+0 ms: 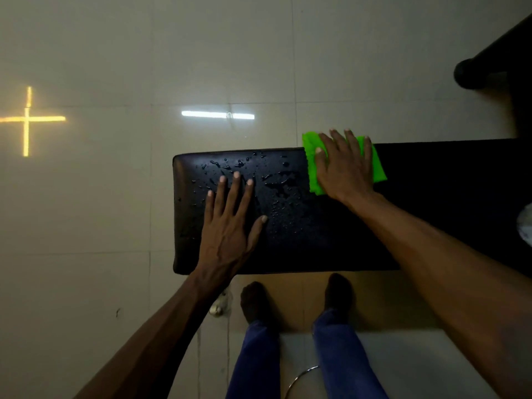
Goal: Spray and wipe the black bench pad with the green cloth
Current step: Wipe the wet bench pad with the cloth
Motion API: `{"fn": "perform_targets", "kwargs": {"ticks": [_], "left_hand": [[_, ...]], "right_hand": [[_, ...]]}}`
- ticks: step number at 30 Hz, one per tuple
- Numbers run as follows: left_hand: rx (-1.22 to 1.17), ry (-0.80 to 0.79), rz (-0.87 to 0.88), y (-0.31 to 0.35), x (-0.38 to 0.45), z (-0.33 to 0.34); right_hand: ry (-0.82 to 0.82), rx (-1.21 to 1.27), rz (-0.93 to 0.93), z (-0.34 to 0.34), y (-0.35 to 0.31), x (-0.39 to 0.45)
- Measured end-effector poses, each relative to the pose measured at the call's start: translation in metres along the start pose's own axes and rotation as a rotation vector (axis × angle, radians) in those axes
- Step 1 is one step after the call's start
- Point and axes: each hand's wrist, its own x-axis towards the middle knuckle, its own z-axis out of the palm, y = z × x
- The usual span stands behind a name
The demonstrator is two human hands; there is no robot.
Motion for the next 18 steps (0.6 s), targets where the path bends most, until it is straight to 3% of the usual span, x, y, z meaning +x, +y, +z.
{"fn": "perform_targets", "kwargs": {"ticks": [2,4,8,10,14,16,18], "left_hand": [[0.001,0.012,0.003,0.000,0.000,0.001],[0.004,0.022,0.002,-0.001,-0.003,0.000],[0.001,0.077,-0.047,-0.010,-0.013,-0.002],[-0.008,0.095,-0.069,-0.019,-0.017,0.000],[-0.010,0.095,-0.053,-0.030,-0.020,0.004],[0.000,0.103,-0.053,-0.030,-0.021,0.006],[-0.010,0.103,-0.072,-0.029,-0.024,0.004]], "right_hand": [[-0.006,0.007,-0.050,0.011,-0.039,-0.003],[-0.008,-0.054,-0.221,0.022,-0.053,-0.025],[-0.099,-0.156,-0.440,0.014,-0.016,-0.052],[-0.097,-0.180,-0.415,0.008,0.002,-0.041],[0.027,-0.025,-0.092,0.017,-0.050,-0.006],[0.019,0.001,-0.092,0.029,-0.087,-0.005],[0.011,-0.023,-0.207,0.036,-0.099,-0.020]]}}
